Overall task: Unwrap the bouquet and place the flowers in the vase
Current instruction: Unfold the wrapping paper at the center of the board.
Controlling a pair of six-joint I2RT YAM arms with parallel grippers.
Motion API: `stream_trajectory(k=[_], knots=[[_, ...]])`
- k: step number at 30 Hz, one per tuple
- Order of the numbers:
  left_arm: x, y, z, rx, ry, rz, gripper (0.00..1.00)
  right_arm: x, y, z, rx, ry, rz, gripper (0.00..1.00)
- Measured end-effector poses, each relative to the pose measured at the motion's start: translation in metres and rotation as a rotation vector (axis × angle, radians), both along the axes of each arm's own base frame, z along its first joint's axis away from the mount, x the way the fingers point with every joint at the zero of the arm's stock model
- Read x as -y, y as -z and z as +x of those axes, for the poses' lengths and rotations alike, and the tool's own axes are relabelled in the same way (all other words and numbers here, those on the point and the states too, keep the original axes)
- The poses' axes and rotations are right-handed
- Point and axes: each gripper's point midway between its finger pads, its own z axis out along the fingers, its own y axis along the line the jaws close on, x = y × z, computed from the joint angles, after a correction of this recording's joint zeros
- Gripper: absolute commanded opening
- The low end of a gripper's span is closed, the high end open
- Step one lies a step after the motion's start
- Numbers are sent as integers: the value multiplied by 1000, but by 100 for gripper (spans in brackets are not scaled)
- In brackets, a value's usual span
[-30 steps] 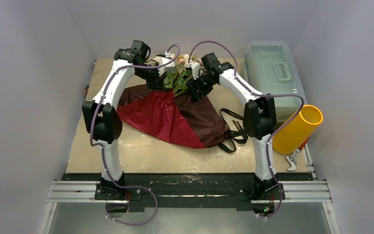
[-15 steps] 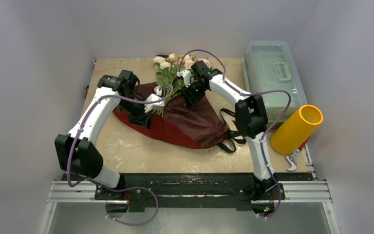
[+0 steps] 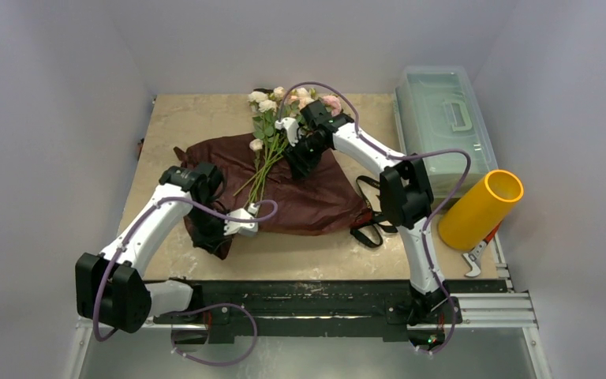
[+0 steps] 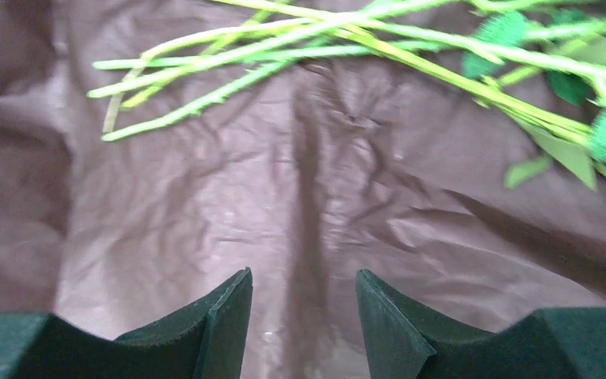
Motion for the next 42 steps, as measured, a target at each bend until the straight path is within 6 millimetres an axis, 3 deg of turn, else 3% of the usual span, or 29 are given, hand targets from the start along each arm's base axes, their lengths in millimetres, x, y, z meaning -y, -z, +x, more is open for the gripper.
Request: stream_trajectory(k=[4, 8, 12, 16, 21, 24, 28, 31, 34, 38, 42], knots=[[-9, 5, -7, -2, 18, 40, 42, -20, -17, -21, -32, -72, 75, 55], [2, -17, 11, 68, -16, -11, 59, -31, -27, -44, -61, -145, 128, 55], [24, -57, 39, 201, -53, -123, 64, -34, -23, -63, -94, -199, 133, 55], [42, -100, 51, 296, -96, -239, 64, -34, -15, -78, -122, -249, 121, 55], [60, -160, 90, 479, -315, -396, 62, -38, -12, -93, -134, -325, 134, 55], [44, -191, 130, 551, -566, -503, 60, -41, -12, -103, -132, -374, 144, 54], [-14, -224, 209, 588, -939, -611, 60, -39, -20, -117, -89, -442, 153, 54], [-39, -199, 254, 503, -1064, -619, 60, -44, -34, -125, -29, -494, 169, 54], [-40, -152, 268, 361, -1107, -571, 60, -55, -45, -131, 42, -548, 187, 54], [-32, -93, 257, 187, -1115, -484, 60, -66, -35, -144, 89, -611, 176, 54], [-6, -48, 228, 66, -1034, -385, 65, -67, -8, -167, 92, -675, 118, 61]])
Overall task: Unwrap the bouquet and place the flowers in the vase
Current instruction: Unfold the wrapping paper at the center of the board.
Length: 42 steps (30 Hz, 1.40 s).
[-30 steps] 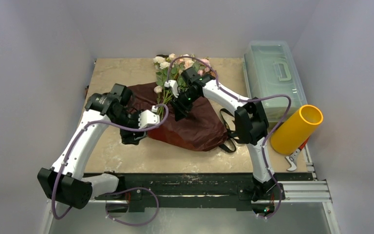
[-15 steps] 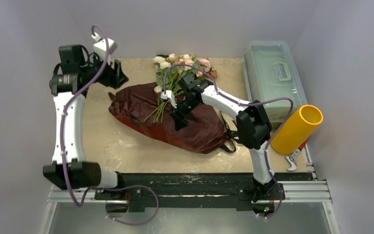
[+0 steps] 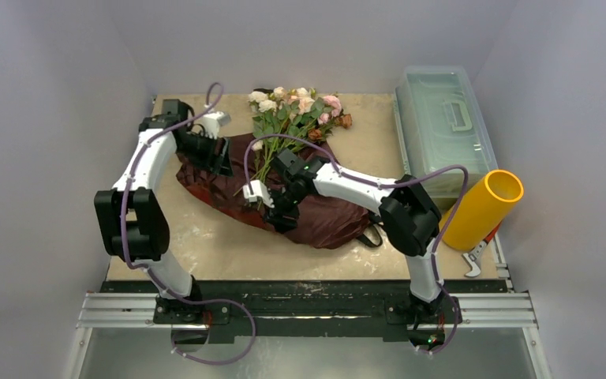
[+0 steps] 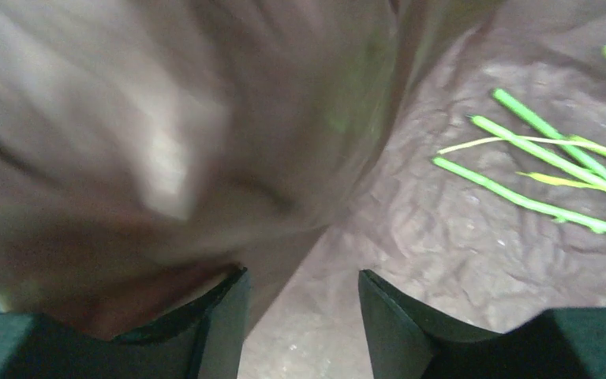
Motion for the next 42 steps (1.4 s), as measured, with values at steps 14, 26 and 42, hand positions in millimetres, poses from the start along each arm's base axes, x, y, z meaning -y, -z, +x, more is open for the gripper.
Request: stream_trajectory(k=[14, 26, 42], knots=[[-37, 123, -86, -242, 134, 289, 74, 6, 43, 2, 150, -6, -106, 74], [-86, 149, -73, -124, 133, 535, 74, 41, 66, 6, 182, 16, -188, 74], [-150, 148, 7, -79, -51, 539, 68, 100, 67, 52, 153, 172, -244, 74]])
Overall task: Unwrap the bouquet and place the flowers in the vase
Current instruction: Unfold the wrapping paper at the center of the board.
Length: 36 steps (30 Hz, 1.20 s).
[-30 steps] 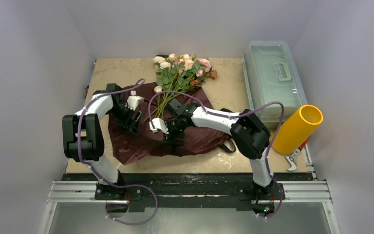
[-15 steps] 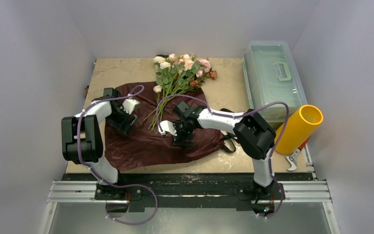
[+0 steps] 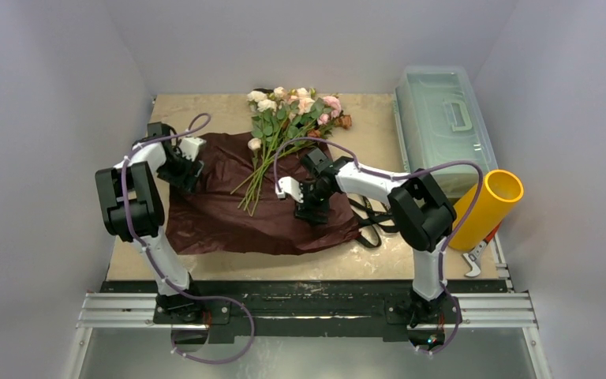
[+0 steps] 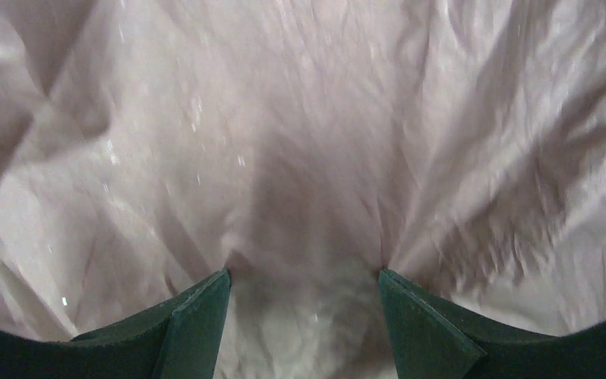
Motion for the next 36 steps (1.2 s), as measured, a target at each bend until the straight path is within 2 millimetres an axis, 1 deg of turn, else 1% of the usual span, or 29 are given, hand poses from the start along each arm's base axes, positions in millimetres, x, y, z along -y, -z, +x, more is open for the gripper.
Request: stream_trajectory(k=[5, 8, 10, 12, 14, 16, 18, 19, 21, 25, 27, 28, 29, 30, 33, 35, 36], knots=[[-7, 0, 16, 14, -10, -7, 69, 21, -1, 8, -26, 62, -18, 74], [-12, -1, 29, 30, -17, -4, 68, 27, -3, 10, -48, 102, -28, 73], [-17, -3, 40, 47, -23, 6, 67, 27, -4, 11, -74, 128, -36, 72], [-20, -5, 47, 66, -27, 9, 67, 21, -6, 16, -91, 148, -35, 71], [-20, -6, 49, 78, -25, -3, 67, 15, -6, 22, -98, 160, -33, 71], [-18, -8, 46, 89, -16, -20, 67, 13, -9, 24, -104, 173, -30, 71], [-13, -14, 35, 91, 0, -47, 69, 11, -14, 24, -114, 181, -23, 71], [-8, -21, 28, 91, 18, -61, 70, 9, -17, 23, -118, 184, -16, 70], [2, -43, 16, 110, 66, -87, 71, 5, -21, 23, -126, 190, -5, 70], [24, -105, -8, 202, 224, -116, 73, -3, -24, 16, -129, 182, -5, 69], [35, -125, -26, 222, 299, -131, 73, -9, -24, 10, -133, 169, -9, 69], [41, -128, -37, 215, 331, -140, 73, -11, -24, 8, -134, 165, -9, 69], [44, -127, -46, 201, 354, -147, 73, -13, -25, 7, -135, 162, -10, 69], [48, -122, -59, 172, 378, -159, 73, -16, -25, 6, -136, 161, -10, 68], [57, -91, -100, 44, 423, -200, 72, -22, -20, 8, -137, 159, -16, 68], [59, -64, -130, -60, 444, -213, 72, -20, -14, 10, -140, 166, -31, 68], [59, -56, -141, -97, 450, -214, 72, -18, -11, 10, -140, 171, -44, 68]])
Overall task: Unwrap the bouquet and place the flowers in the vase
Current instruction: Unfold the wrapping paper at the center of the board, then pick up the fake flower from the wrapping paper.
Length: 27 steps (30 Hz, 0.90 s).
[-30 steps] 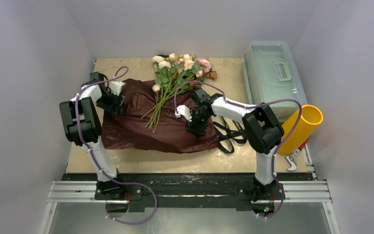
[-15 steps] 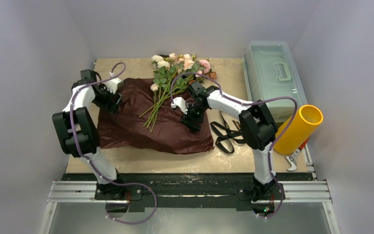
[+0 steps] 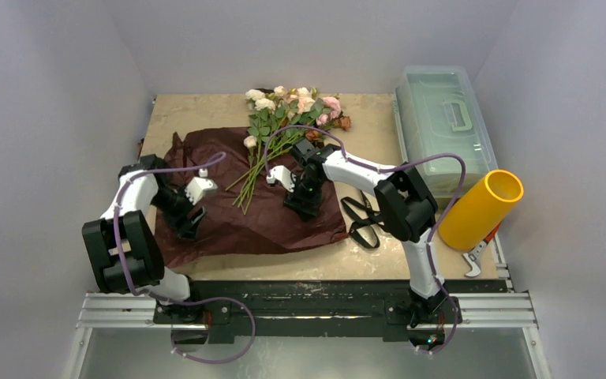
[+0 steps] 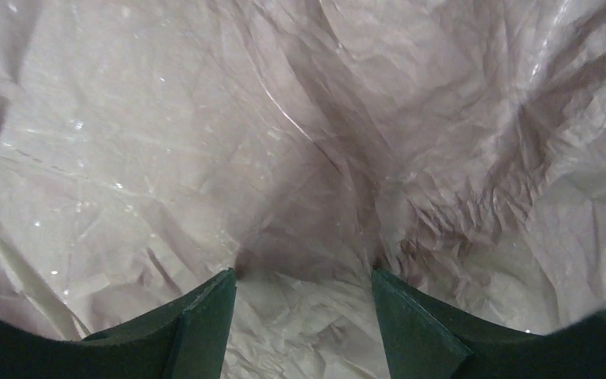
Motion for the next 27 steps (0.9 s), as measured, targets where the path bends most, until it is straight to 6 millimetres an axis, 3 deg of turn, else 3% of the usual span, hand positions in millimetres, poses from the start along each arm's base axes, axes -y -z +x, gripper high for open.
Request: stream_trajectory(k=[4, 7, 11, 18, 20, 22, 27], knots=[[-9, 29, -39, -90, 32, 86, 72, 3, 5, 1, -2, 4, -18, 67], [-21, 42, -50, -95, 27, 169, 72, 6, 6, 2, 12, 3, -27, 67], [-39, 59, -54, -89, 18, 279, 72, 9, 8, 3, 41, -4, -24, 67], [-58, 58, -47, -34, -65, 346, 68, 24, 7, 5, 60, 13, -36, 68], [-58, 45, -35, -15, -113, 288, 67, 31, 5, 3, 51, 26, -37, 68], [-54, 21, -10, 61, -137, 219, 66, 36, 0, -1, 42, 39, -23, 69], [-18, -58, 70, 346, -162, 41, 65, 21, -49, 2, 97, 89, 124, 68]])
